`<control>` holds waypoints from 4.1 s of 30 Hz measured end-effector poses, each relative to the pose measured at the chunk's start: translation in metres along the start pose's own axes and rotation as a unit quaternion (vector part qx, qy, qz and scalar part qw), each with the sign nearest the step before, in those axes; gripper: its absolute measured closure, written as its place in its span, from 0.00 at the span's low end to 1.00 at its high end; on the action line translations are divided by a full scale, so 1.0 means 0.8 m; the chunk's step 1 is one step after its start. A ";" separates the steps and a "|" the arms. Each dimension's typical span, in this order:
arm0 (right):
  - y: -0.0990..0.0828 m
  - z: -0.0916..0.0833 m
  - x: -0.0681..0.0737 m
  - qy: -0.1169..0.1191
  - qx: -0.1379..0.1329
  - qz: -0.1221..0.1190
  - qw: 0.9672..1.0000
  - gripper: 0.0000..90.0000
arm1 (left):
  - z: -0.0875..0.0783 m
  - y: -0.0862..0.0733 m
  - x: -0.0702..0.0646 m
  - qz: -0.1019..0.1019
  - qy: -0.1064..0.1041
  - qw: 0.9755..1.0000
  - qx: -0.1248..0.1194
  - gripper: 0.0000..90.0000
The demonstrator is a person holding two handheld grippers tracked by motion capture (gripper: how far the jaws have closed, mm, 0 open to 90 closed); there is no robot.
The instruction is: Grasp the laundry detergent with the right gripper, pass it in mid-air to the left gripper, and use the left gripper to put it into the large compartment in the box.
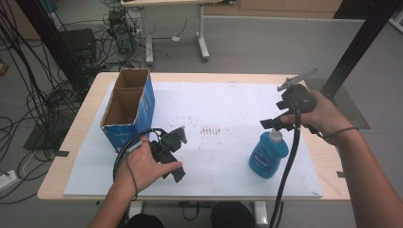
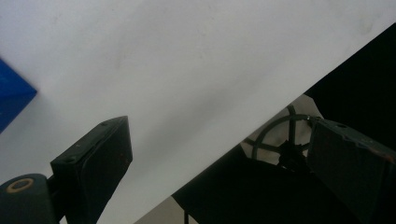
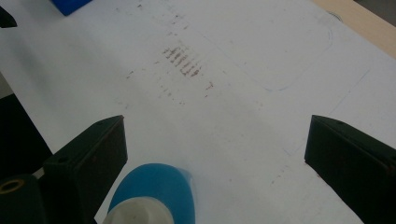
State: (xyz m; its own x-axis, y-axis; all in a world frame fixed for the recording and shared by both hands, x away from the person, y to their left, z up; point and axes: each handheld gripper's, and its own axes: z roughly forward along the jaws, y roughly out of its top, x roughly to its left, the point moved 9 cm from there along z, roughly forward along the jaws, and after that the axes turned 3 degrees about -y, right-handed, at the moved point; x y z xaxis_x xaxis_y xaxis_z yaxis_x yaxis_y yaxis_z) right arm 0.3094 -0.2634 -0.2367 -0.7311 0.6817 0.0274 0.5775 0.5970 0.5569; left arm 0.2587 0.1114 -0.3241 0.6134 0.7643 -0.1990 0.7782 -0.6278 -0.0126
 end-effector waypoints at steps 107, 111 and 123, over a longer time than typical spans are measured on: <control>-0.127 -0.003 0.030 0.015 0.018 0.026 0.999 0.06 | 0.003 0.006 -0.007 0.006 -0.001 1.000 0.004 0.08; -0.132 -0.001 0.031 0.016 0.017 0.026 0.999 0.06 | 0.004 0.005 -0.007 0.006 0.000 1.000 0.004 0.08; -0.143 0.006 0.033 0.019 0.012 0.030 0.999 0.06 | 0.004 0.005 -0.009 0.006 0.000 1.000 0.003 0.08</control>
State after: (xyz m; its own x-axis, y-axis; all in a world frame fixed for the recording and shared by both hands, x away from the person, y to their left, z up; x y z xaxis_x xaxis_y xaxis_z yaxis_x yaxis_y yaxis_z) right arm 0.2261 -0.3118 -0.3040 -0.7079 0.7003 0.0918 0.6289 0.5658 0.5333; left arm 0.2568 0.1031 -0.3261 0.6228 0.7569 -0.1983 0.7701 -0.6378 -0.0157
